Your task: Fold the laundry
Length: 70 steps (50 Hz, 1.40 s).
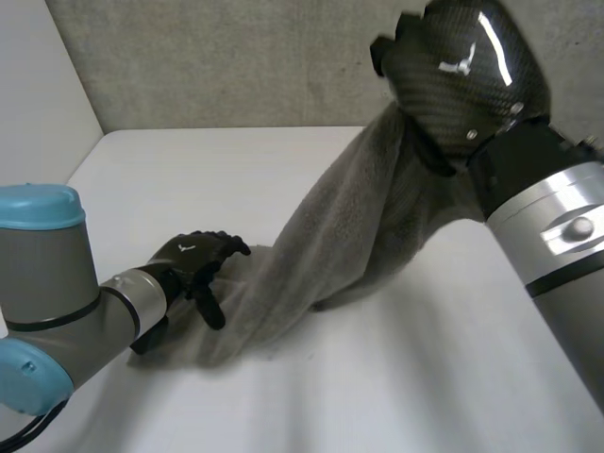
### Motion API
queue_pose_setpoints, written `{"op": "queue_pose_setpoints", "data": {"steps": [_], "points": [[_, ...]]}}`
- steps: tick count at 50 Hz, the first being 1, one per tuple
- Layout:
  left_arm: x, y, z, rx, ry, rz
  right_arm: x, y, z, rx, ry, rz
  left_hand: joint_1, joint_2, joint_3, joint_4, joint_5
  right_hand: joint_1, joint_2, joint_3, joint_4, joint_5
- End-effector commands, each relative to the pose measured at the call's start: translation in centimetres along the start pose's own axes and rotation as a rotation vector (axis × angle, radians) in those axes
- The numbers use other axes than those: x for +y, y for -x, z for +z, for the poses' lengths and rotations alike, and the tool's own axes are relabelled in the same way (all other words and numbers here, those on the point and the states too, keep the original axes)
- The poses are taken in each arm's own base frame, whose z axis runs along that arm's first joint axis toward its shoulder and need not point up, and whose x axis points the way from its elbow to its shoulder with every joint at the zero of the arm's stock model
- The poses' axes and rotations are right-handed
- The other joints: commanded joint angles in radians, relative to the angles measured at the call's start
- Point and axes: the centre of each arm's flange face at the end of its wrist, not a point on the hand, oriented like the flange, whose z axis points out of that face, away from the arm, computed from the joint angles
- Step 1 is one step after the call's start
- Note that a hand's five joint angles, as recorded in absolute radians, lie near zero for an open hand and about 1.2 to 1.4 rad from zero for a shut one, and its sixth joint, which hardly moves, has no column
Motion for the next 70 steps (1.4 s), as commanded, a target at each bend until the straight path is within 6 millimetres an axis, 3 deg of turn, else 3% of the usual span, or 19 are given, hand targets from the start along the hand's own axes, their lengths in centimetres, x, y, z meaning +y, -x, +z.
{"op": "queue_pose_setpoints", "data": {"steps": [1,10,15,17,26,36,39,41,43,45,47,53,58,62,64,65,67,68,70], "points": [[0.7,-0.9,0.6,0.071,0.021,-0.004,-2.1,-0.9,-0.2,0.012,-0.065,-0.011,0.047,0.054,0.053,0.055,0.055,0.443,0.215,0.206,0.201,0.238],[1.7,-1.5,1.2,0.112,0.047,-0.012,-1.5,-0.6,-0.2,0.007,-0.044,-0.007,0.047,0.054,0.053,0.055,0.055,0.443,0.215,0.206,0.201,0.238],[1.6,-2.4,1.5,0.135,0.038,0.0,-1.4,-0.5,-0.3,0.005,-0.04,-0.005,0.499,0.506,0.505,0.507,0.507,0.443,0.215,0.206,0.201,0.238],[1.5,-2.6,1.5,0.14,0.033,0.004,-1.4,-0.5,-0.3,0.005,-0.038,-0.006,1.084,1.091,1.09,1.091,1.092,0.443,0.215,0.206,0.201,0.238],[-0.1,-2.3,1.6,0.122,-0.023,0.023,-0.3,-0.5,0.3,-0.001,-0.002,-0.02,1.086,1.093,1.092,1.094,1.094,0.443,0.215,0.206,0.201,0.238],[-9.4,3.0,2.6,-0.139,-0.368,0.076,4.4,1.4,2.6,-0.123,0.174,-0.03,1.086,1.093,1.092,1.094,1.094,0.443,0.215,0.206,0.201,0.238],[-12.2,3.4,2.7,-0.156,-0.457,0.101,6.2,0.6,4.7,-0.105,0.201,-0.091,1.086,1.093,1.092,1.094,1.094,0.443,0.215,0.206,0.201,0.238],[-14.0,3.7,2.6,-0.171,-0.513,0.113,7.2,-0.3,8.0,-0.049,0.18,-0.17,1.086,1.093,1.092,1.094,1.094,0.443,0.215,0.206,0.201,0.238],[-15.7,3.8,2.5,-0.181,-0.564,0.125,7.2,-1.4,9.8,0.015,0.161,-0.204,1.086,1.093,1.092,1.094,1.094,0.443,0.215,0.206,0.201,0.238],[-20.0,4.5,1.3,-0.245,-0.701,0.132,6.5,-2.8,11.7,0.118,0.128,-0.238,1.086,1.093,1.092,1.094,1.094,0.443,0.215,0.206,0.201,0.238],[-21.8,4.9,0.4,-0.301,-0.763,0.117,4.3,-5.6,14.3,0.327,0.016,-0.262,1.086,1.093,1.092,1.094,1.094,0.443,0.215,0.206,0.201,0.238],[-26.1,6.3,-4.0,-0.515,-1.012,0.016,1.2,-7.6,15.5,0.488,-0.223,-0.267,1.086,1.093,1.092,1.094,1.094,0.443,0.215,0.206,0.201,0.238],[-24.1,6.3,-3.7,-0.504,-1.001,0.015,1.8,-6.4,14.5,0.435,-0.246,-0.276,1.086,1.093,1.092,1.094,1.094,0.443,0.215,0.206,0.201,0.238],[-20.8,6.0,-2.0,-0.461,-0.895,0.033,6.1,-3.0,12.4,0.261,-0.106,-0.262,1.086,1.093,1.092,1.094,1.094,0.443,0.215,0.206,0.201,0.238],[-16.3,5.3,-0.2,-0.404,-0.75,0.045,8.0,-1.4,11.2,0.181,-0.032,-0.25,1.086,1.093,1.092,1.094,1.094,0.443,0.215,0.206,0.201,0.238],[-16.3,5.3,-0.2,-0.403,-0.749,0.045,9.7,0.1,9.8,0.101,0.036,-0.235,1.086,1.093,1.092,1.094,1.094,0.443,0.215,0.206,0.201,0.238],[-11.3,4.8,1.1,-0.36,-0.598,0.044,11.3,1.8,8.4,0.018,0.102,-0.216,1.086,1.093,1.092,1.094,1.094,0.443,0.215,0.206,0.201,0.238],[-11.3,4.7,1.1,-0.36,-0.597,0.044,12.8,3.4,6.8,-0.067,0.158,-0.195,1.086,1.093,1.092,1.094,1.094,0.443,0.215,0.206,0.201,0.238],[-6.5,4.3,1.7,-0.342,-0.452,0.033,14.3,5.1,5.1,-0.155,0.21,-0.181,1.086,1.093,1.092,1.094,1.094,0.443,0.215,0.206,0.201,0.238]]}}
